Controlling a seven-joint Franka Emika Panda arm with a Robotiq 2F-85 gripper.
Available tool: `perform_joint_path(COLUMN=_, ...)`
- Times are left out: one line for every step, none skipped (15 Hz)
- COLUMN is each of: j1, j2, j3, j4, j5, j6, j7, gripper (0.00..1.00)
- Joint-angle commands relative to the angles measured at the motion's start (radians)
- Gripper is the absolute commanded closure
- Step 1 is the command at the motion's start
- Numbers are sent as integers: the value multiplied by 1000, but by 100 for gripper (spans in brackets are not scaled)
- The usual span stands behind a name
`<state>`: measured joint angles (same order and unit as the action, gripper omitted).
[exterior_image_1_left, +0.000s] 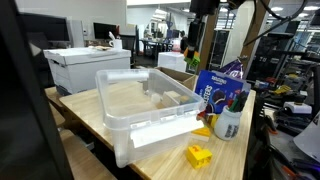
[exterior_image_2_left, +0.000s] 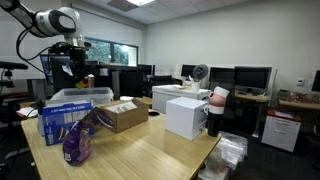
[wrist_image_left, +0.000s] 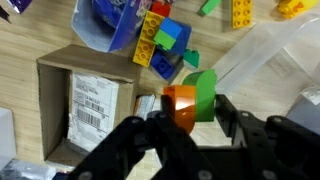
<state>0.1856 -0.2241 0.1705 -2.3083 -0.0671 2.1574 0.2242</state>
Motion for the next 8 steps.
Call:
perform_joint_path(j1=-36, j2=-84, j3=28, j4=-126, j5=-66, j6=68, j7=107, gripper=77)
perform_joint_path(j1=-40, j2=-88, j3=31, j4=-140, j5=-70, j6=70, j7=121, gripper=77)
perform_joint_path(j1=-43, j2=-91, j3=36, j4=-155, j5=-78, j6=72, j7=138, gripper=77)
perform_joint_path(j1=-42, j2=-89, j3=37, j4=-165, j5=-73, j6=70, j7=145, gripper=77)
perform_joint_path(j1=-40, j2=-86, j3=39, j4=-177, j5=-62, j6=72, j7=151, gripper=77)
perform_joint_path(j1=-42, j2=-82, j3=45, j4=-187, j5=-65, j6=71, j7=162, gripper=77)
perform_joint_path(j1=-42, j2=-75, j3=50, j4=-197, j5=-66, j6=72, j7=173, gripper=77)
perform_joint_path(j1=-40, j2=-67, j3=53, j4=-204, j5=-60, j6=72, j7=179, gripper=77)
